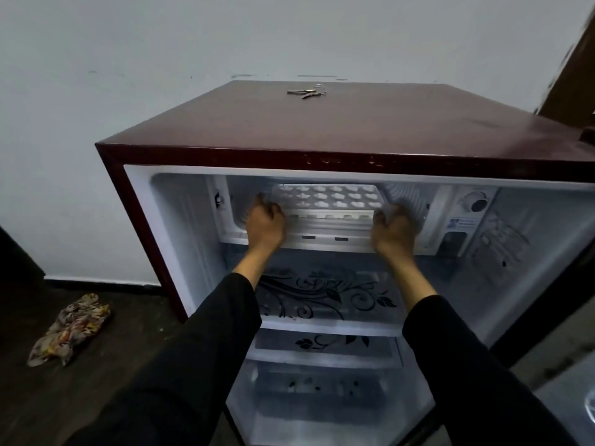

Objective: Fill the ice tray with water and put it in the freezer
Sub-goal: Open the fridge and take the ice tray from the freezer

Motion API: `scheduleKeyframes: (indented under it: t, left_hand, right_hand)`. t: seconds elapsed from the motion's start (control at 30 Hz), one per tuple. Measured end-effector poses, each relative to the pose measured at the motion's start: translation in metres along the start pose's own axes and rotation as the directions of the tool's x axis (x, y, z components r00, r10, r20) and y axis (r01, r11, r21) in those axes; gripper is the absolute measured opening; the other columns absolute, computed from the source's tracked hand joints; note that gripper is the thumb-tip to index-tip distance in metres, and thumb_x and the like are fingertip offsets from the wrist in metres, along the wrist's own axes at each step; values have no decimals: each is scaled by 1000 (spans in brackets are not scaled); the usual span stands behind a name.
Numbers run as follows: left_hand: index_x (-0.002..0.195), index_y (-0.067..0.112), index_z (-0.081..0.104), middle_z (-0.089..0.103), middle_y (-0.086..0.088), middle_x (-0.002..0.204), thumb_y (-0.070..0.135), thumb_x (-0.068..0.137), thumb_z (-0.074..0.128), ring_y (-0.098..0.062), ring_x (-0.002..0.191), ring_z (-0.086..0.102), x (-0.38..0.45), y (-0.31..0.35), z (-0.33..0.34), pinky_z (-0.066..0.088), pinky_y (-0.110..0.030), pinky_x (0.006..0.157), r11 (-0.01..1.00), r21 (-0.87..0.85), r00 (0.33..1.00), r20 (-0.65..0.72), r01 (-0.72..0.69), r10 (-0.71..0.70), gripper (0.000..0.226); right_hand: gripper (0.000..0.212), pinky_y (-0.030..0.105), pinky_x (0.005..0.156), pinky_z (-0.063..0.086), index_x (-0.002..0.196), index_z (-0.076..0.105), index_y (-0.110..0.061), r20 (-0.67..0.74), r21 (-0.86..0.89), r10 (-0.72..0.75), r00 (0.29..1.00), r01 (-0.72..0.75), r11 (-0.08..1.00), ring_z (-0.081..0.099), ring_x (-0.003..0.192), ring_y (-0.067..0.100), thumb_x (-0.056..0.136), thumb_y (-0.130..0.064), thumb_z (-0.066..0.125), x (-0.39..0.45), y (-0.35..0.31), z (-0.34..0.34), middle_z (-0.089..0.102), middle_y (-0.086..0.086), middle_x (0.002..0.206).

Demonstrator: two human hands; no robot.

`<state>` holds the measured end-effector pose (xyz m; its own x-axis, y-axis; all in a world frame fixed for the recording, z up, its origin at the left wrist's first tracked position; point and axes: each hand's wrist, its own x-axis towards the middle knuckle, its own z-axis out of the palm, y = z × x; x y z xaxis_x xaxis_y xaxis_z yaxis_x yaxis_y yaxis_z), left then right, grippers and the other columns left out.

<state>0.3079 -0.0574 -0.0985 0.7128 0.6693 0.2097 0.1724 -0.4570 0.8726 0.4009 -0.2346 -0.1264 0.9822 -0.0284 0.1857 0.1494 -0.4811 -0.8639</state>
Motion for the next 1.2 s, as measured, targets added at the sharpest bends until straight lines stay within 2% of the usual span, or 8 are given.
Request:
scheduleKeyframes:
  t: [0.43, 0.6, 0.7, 0.87, 0.93, 0.97, 1.1, 1.2]
  left_hand:
    - [123, -1, 50, 61, -23, 118, 13, 93, 47, -38, 109, 57, 35, -2, 18, 42, -35, 81, 991, 80, 989, 90, 110, -117, 32]
    - [121, -3, 54, 62, -18, 115, 5, 89, 51, -32, 109, 59, 34, -1, 18, 45, -34, 88, 981, -113, 987, 6, 161, -161, 33]
    - [98, 2, 61, 60, -3, 92, -2, 87, 51, -18, 90, 54, 24, 4, 13, 42, -23, 72, 937, -308, 979, -66, 163, -192, 16]
    - [120, -7, 56, 62, -19, 119, -4, 88, 46, -28, 101, 60, -9, 7, 2, 49, -26, 81, 844, -500, 951, -117, 192, -286, 34]
    - [123, -1, 56, 61, -17, 123, -3, 88, 45, -30, 110, 60, -31, 8, -5, 50, -39, 98, 806, -555, 948, -93, 205, -305, 37]
    - [125, 1, 56, 61, -14, 124, -3, 89, 44, -27, 111, 60, -43, 10, -9, 49, -38, 99, 791, -574, 947, -81, 211, -312, 38]
    - [129, 5, 54, 62, -1, 115, -4, 92, 41, -10, 95, 60, -101, 17, -23, 48, -11, 74, 730, -642, 943, -28, 237, -331, 40]
    - [132, 7, 52, 61, -1, 119, -2, 93, 43, -9, 97, 60, -146, 17, -34, 48, -14, 74, 686, -674, 940, 35, 272, -339, 40]
  right_hand:
    - [40, 40, 91, 46, 119, 59, 9, -135, -71, 99, 986, -109, 992, 60, 112, 39, 92, -20, 58, 47, -7, 13, 64, 27, 118]
    - [33, 30, 83, 46, 113, 65, 6, -178, 103, 188, 966, -172, 980, 63, 109, 33, 85, -10, 65, 39, -11, 10, 67, 20, 116]
    - [26, 19, 73, 40, 110, 66, 3, -178, 224, 192, 965, -151, 963, 63, 107, 28, 86, -6, 66, 20, -17, 1, 67, 10, 107]
    - [21, 11, 58, 38, 106, 65, -5, -161, 449, 271, 949, -175, 876, 63, 93, 20, 86, 1, 63, -30, -26, -28, 63, 3, 95]
    - [24, 31, 72, 56, 108, 65, -3, -165, 507, 330, 930, -207, 837, 64, 86, 19, 86, 3, 58, -55, -23, -41, 66, 9, 92]
    - [27, 27, 64, 52, 111, 64, -5, -166, 536, 364, 917, -226, 813, 62, 80, 16, 87, 3, 55, -68, -22, -47, 64, 7, 91]
    - [28, 25, 69, 44, 99, 64, -13, -172, 630, 426, 888, -233, 741, 55, 75, 11, 85, 6, 48, -121, -15, -77, 59, -4, 83]
    - [24, 27, 60, 34, 71, 62, -5, -206, 675, 425, 882, -187, 714, 42, 69, 20, 78, 9, 44, -167, -5, -100, 49, 2, 69]
